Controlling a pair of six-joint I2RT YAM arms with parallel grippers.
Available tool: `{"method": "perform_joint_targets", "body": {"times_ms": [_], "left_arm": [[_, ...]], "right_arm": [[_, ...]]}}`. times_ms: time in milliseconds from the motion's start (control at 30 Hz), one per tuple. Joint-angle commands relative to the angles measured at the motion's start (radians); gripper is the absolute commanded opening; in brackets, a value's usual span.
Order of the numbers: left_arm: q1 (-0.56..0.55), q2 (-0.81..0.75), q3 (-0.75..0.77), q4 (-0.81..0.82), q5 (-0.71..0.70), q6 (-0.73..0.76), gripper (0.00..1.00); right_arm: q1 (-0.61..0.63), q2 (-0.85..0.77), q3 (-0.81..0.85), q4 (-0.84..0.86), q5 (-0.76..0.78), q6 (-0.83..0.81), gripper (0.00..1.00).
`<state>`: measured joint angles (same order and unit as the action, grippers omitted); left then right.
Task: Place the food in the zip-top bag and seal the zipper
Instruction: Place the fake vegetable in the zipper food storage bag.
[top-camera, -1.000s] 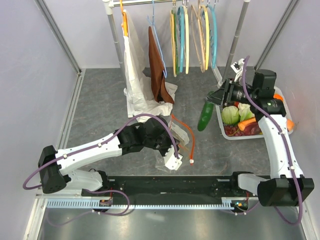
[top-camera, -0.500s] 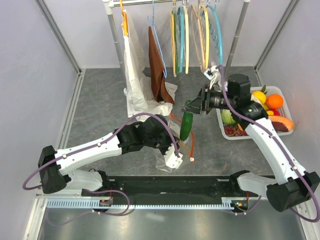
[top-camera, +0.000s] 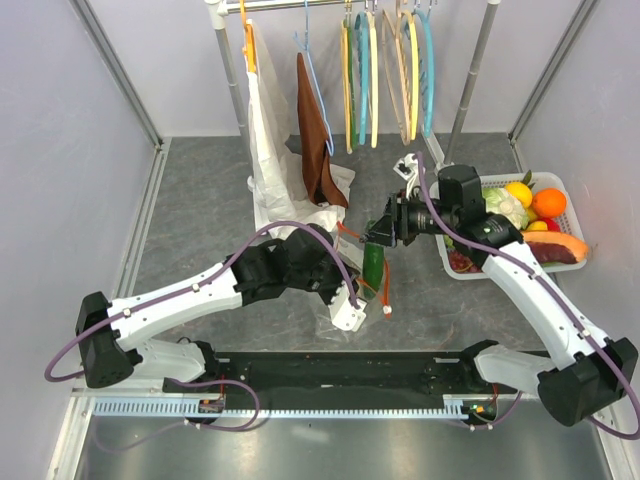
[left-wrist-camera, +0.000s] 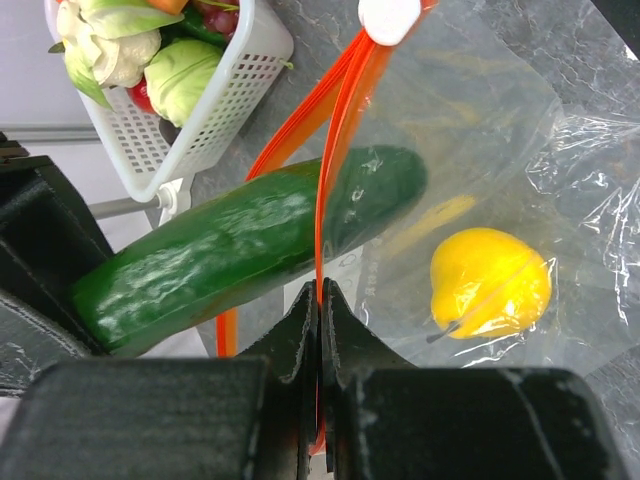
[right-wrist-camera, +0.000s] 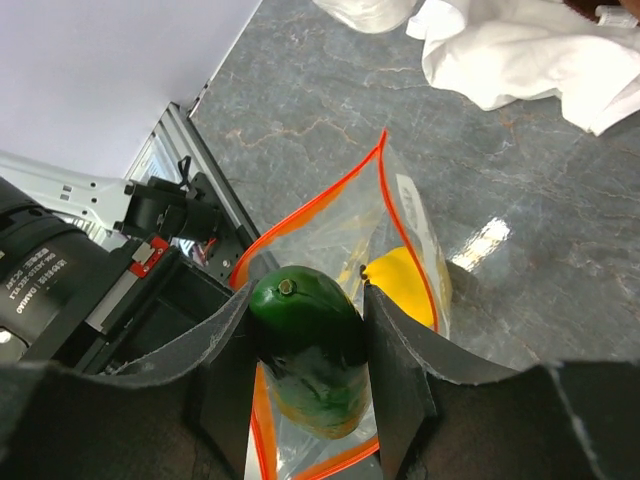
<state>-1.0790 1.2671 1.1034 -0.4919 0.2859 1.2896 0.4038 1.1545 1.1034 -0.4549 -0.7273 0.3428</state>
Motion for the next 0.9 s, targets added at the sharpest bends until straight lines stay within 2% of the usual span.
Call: {"method": "perform_joint_targets", "body": {"times_ms": [0,100,133,167,233,267,400,500,600,700,733,800,833,867], "left_arm": [[0.007,-0.002,0.055,0.018,-0.01,-0.012,0.02],[0.008,-0.002,0.062,0.019,-0.013,-0.013,0.02],[0.01,-0.002,0.064,0.019,-0.014,-0.01,0.02],[0.011,-0.002,0.065,0.019,-0.016,-0.01,0.02],[0.013,-0.005,0.067,0.018,-0.014,-0.007,0.02],[0.013,-0.006,0.067,0.018,-0.017,-0.006,0.02],[0.013,-0.008,0.069,0.013,-0.016,0.004,0.02],[0.013,-0.012,0.07,0.009,-0.014,0.005,0.02],[0.011,-0.018,0.065,-0.001,-0.005,0.004,0.02],[0.011,-0.026,0.043,-0.002,0.001,0.005,0.02],[0.011,-0.028,0.036,-0.002,0.002,0.005,0.02],[0.01,-0.031,0.026,-0.002,0.009,0.005,0.02],[0.011,-0.031,0.024,-0.002,0.01,0.005,0.02],[0.01,-0.031,0.021,-0.001,0.01,0.005,0.02]], "right_arm": [[0.036,-0.047,-0.022,-0.001,-0.012,-0.007,0.31],[0.049,-0.056,-0.033,-0.013,-0.018,-0.008,0.41],[0.049,-0.058,-0.028,-0.018,-0.021,-0.01,0.47],[0.049,-0.056,-0.022,-0.027,-0.03,-0.011,0.6],[0.049,-0.055,-0.008,-0.034,-0.035,-0.014,0.66],[0.05,-0.055,-0.002,-0.039,-0.035,-0.019,0.76],[0.049,-0.044,0.033,-0.047,-0.017,-0.033,0.82],[0.047,-0.029,0.105,-0.079,0.017,-0.066,0.82],[-0.005,-0.01,0.241,-0.131,0.051,-0.103,0.85],[-0.155,0.016,0.369,-0.206,-0.001,-0.125,0.85],[-0.268,0.022,0.395,-0.229,-0.068,-0.142,0.85],[-0.394,0.03,0.453,-0.303,-0.165,-0.171,0.85],[-0.522,0.025,0.463,-0.358,-0.269,-0.204,0.85],[-0.58,0.022,0.467,-0.384,-0.323,-0.22,0.85]]}}
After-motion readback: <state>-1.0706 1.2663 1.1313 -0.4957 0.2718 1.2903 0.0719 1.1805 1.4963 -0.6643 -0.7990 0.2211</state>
